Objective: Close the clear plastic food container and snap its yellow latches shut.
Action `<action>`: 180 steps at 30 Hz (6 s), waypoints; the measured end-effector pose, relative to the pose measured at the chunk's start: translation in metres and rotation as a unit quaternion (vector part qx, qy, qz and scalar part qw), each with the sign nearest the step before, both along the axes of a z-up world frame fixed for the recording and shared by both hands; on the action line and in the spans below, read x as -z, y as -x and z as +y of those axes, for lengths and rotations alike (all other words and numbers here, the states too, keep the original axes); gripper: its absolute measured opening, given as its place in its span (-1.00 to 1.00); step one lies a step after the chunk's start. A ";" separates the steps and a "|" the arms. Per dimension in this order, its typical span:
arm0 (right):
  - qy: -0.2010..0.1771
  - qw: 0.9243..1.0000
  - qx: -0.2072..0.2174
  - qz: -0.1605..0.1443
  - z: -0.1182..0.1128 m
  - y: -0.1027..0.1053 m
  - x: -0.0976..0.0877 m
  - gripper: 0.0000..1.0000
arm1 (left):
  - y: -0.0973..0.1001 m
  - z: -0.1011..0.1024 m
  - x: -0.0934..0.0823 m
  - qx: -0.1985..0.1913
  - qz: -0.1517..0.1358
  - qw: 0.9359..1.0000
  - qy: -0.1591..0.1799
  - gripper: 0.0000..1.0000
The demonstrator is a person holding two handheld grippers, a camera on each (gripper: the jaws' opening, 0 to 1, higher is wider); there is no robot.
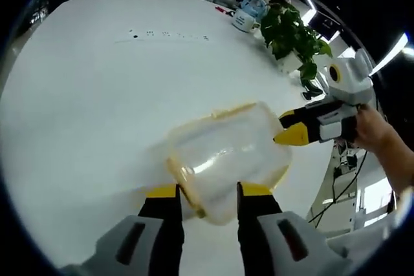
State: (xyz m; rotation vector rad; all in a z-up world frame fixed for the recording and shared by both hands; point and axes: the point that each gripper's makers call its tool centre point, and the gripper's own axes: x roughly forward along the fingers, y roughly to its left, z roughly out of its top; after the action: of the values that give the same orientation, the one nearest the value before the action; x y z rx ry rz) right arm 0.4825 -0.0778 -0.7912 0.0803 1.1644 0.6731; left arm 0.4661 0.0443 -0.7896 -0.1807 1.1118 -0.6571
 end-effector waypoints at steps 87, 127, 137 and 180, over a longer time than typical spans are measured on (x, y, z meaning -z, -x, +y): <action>0.123 0.965 -0.216 -0.085 0.007 0.008 -0.020 -0.17 | -0.011 -0.011 -0.030 0.267 -0.132 0.949 -0.107 -0.18; 0.093 0.918 -0.368 -0.114 0.040 0.021 -0.017 -0.35 | 0.007 -0.057 -0.028 0.392 -0.166 0.900 -0.094 -0.25; 0.087 0.911 -0.385 -0.123 0.048 0.021 -0.016 -0.36 | 0.001 -0.057 -0.026 0.392 -0.173 0.898 -0.098 -0.29; 0.071 0.900 -0.411 -0.123 0.058 -0.004 -0.011 -0.29 | 0.022 -0.061 -0.013 0.393 -0.180 0.895 -0.111 -0.19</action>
State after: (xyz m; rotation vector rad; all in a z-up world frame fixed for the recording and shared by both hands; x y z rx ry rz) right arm 0.4870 -0.0203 -0.7805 -0.6420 0.9712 1.2939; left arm 0.4442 -0.0163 -0.7769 0.6062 0.8643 -1.2140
